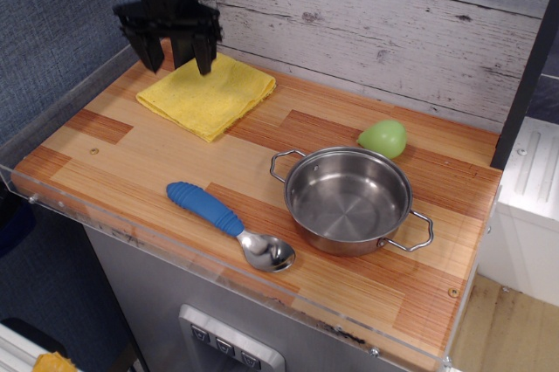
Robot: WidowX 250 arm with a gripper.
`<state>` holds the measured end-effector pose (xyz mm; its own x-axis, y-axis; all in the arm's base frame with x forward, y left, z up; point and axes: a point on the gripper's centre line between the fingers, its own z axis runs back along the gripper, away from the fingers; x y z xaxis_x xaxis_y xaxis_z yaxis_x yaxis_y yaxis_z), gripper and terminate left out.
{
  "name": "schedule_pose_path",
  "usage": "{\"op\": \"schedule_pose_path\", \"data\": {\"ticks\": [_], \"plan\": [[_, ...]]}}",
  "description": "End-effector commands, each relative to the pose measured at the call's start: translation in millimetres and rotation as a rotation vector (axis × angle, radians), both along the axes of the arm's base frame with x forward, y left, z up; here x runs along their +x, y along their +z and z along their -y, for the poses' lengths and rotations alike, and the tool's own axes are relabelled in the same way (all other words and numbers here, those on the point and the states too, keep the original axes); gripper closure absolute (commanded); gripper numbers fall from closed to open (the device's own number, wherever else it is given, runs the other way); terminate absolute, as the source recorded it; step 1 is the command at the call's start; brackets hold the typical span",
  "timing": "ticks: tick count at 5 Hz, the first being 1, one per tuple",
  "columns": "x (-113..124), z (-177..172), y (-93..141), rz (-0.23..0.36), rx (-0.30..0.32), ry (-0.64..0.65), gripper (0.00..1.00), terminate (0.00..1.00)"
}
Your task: Move the yellow cloth from top left edge of the table to left bottom side of the table.
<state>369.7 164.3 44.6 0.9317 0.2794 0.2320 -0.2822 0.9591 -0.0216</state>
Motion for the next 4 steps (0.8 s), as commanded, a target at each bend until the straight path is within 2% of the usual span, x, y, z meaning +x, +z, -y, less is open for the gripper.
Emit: {"op": "schedule_pose_path", "data": {"ticks": [1, 2, 4], "plan": [[19.2, 16.6, -8.4, 0.016, 0.007, -0.032, 0.0, 0.0], [21.0, 21.3, -16.3, 0.0, 0.004, -0.032, 0.0, 0.0], [2.2, 20.6, -30.2, -0.057, 0.025, -0.038, 0.0, 0.0]]}}
